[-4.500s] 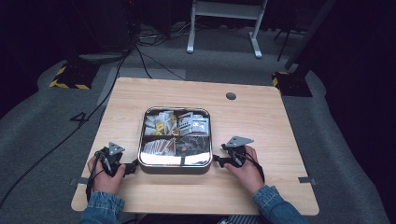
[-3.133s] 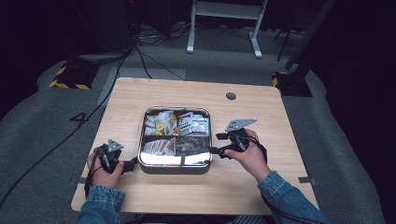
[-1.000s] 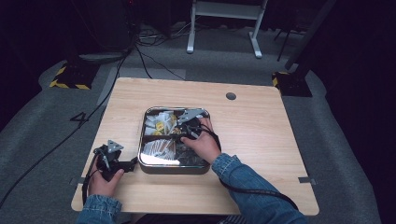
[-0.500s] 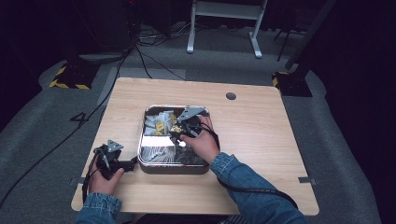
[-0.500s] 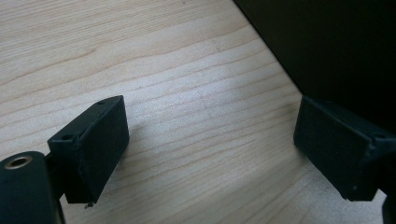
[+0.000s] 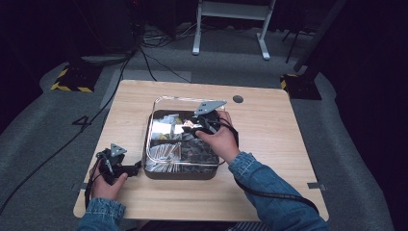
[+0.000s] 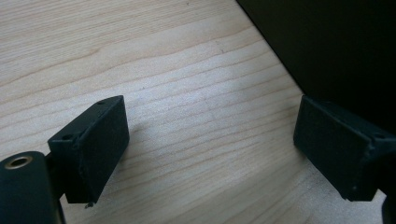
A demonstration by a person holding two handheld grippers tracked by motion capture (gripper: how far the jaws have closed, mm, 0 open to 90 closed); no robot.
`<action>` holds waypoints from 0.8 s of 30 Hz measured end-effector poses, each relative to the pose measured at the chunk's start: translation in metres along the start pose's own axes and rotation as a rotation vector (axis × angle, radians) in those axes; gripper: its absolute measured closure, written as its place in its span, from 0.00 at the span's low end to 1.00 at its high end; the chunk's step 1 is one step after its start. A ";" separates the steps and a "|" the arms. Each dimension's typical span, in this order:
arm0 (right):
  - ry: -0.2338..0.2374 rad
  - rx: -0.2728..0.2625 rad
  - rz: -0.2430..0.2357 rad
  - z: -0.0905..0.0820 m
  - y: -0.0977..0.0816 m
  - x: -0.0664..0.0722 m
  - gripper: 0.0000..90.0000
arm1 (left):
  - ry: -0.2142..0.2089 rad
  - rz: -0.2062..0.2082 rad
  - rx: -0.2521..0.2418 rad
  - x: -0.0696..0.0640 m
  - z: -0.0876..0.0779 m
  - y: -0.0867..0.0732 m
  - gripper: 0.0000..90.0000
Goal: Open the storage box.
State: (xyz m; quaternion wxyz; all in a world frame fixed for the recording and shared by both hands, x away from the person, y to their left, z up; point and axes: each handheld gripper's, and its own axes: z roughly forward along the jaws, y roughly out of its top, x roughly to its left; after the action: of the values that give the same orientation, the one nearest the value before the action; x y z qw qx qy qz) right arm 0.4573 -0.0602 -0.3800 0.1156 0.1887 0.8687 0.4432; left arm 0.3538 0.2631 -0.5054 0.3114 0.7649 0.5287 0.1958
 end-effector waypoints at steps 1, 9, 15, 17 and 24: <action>-0.005 -0.001 -0.003 -0.004 0.000 -0.002 0.65 | 0.000 0.000 0.000 0.000 0.000 0.000 0.12; -0.036 -0.012 0.006 -0.032 -0.003 -0.017 0.65 | 0.001 -0.001 0.000 0.000 0.000 0.000 0.12; -0.058 -0.019 0.023 -0.054 -0.009 -0.029 0.65 | 0.001 -0.001 0.000 0.000 0.000 0.000 0.12; -0.069 -0.017 0.027 -0.061 -0.012 -0.033 0.65 | 0.001 0.000 0.000 0.000 0.000 0.000 0.12; -0.104 -0.005 0.054 -0.080 -0.025 -0.050 0.65 | 0.001 -0.001 0.000 0.000 0.000 0.000 0.12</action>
State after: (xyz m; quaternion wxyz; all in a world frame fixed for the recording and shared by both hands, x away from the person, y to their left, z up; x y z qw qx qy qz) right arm 0.4672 -0.1537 -0.3524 0.1493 0.2345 0.8549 0.4381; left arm 0.3538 0.2631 -0.5054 0.3113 0.7647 0.5291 0.1960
